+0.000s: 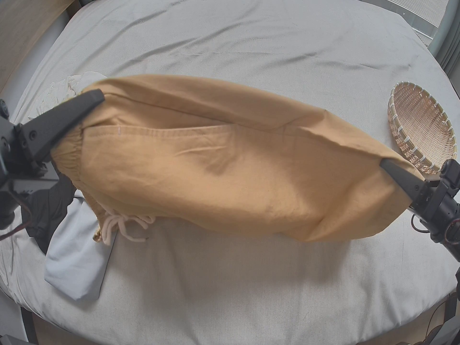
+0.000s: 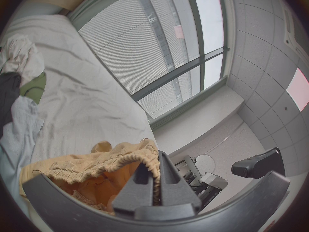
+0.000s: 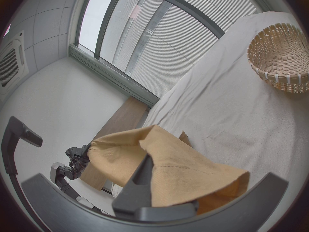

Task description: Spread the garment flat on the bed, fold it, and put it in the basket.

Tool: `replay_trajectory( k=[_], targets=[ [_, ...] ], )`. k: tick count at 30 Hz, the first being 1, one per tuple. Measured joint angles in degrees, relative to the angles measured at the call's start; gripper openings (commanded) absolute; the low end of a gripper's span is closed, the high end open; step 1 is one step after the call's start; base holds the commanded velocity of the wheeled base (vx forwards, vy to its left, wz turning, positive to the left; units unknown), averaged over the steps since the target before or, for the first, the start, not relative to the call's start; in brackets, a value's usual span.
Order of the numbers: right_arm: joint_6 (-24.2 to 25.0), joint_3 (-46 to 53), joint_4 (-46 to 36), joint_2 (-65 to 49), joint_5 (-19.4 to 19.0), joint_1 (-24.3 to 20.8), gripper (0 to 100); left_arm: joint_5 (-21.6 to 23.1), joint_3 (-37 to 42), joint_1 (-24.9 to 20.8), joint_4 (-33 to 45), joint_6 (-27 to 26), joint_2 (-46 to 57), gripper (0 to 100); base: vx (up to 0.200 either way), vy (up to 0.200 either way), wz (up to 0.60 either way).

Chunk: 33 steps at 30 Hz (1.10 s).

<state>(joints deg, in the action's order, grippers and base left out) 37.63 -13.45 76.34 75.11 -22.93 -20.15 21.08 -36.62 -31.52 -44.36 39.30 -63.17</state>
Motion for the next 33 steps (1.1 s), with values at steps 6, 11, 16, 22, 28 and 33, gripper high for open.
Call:
replay_trajectory(
  k=[6, 11, 16, 22, 28, 33],
  targets=[
    [-1.0, -7.1, -20.8, -8.9, 0.2, 0.9, 0, -0.1, -2.3, -0.5, 0.2, -2.5, 0.5, 0, 0.0, 0.0, 0.0],
    [-3.8, -17.0, -38.3, -15.9, 0.3, 1.4, 0, -0.2, -4.2, -0.6, 0.8, -5.1, 0.7, 0, 0.0, 0.0, 0.0],
    [-7.3, -25.6, -46.2, -20.9, 0.4, 1.9, 0, -0.1, -7.0, -0.8, 1.8, -7.4, 0.9, 0, 0.0, 0.0, 0.0],
    [-8.7, -31.2, -47.4, -24.0, 0.4, 3.3, 0, 0.0, -9.8, -0.9, 2.7, -8.0, 1.2, 0, 0.0, 0.0, 0.0],
    [-9.4, -36.2, -50.8, -24.6, 0.4, 3.6, 0, 0.0, -11.4, -0.9, 2.9, -8.1, 1.3, 0, 0.0, 0.0, 0.0],
    [-10.6, -42.5, -56.7, -24.7, 0.4, 3.6, 0, -0.1, -12.1, -0.9, 4.0, -8.0, 1.3, 0, 0.0, 0.0, 0.0]
  ],
)
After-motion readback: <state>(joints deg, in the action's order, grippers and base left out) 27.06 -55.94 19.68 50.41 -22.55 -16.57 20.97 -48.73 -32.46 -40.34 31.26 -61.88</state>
